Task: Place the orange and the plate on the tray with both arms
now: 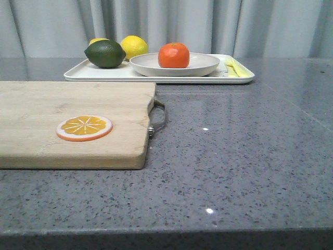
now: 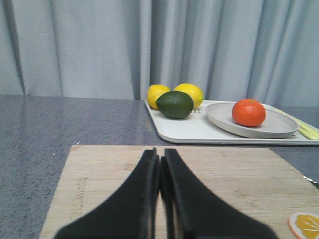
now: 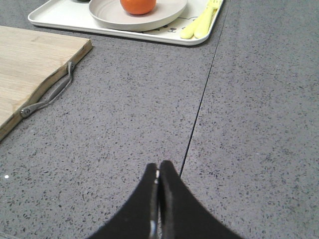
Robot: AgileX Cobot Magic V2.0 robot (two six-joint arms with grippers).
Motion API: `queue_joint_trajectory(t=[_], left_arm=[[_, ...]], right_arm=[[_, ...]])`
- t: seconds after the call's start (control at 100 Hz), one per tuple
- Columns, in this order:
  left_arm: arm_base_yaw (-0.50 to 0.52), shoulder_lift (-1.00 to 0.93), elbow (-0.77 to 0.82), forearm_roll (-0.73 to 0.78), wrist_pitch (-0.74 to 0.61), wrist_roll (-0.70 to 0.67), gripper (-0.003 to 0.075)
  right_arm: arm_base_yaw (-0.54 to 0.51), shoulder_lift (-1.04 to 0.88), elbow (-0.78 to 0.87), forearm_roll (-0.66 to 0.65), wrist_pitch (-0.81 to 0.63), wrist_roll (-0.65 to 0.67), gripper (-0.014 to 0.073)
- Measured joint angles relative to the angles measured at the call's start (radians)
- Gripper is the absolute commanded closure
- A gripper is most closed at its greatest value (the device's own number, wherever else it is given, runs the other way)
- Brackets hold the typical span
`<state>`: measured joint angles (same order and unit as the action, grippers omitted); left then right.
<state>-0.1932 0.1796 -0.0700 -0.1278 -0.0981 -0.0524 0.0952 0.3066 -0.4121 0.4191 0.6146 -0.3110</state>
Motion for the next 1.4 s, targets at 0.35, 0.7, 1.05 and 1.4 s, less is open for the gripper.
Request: queue_joint_trajectory(t=[0.35,0.7,1.05,1.4], left_arm=[[0.17,-0.184,0.071,0.002,0.04,0.0,0.0739],[0.2,-0.184,0.071,0.025,0.173,0.006,0.0739],[0.2,-0.184,0.071,0.028,0.178,0.01,0.0739],[0.2,-0.184,0.071,0.028,0.178,0.01,0.0739]], right_arm=[[0.0,0.0,0.0,0.0,0.0,-0.001,0.0662],[0.0,0.0,0.0,0.002,0.0,-0.001,0.0662],[0.0,0.0,0.0,0.002,0.0,-0.001,0.0662],[0.0,0.0,0.0,0.002,0.0,-0.001,0.0662]])
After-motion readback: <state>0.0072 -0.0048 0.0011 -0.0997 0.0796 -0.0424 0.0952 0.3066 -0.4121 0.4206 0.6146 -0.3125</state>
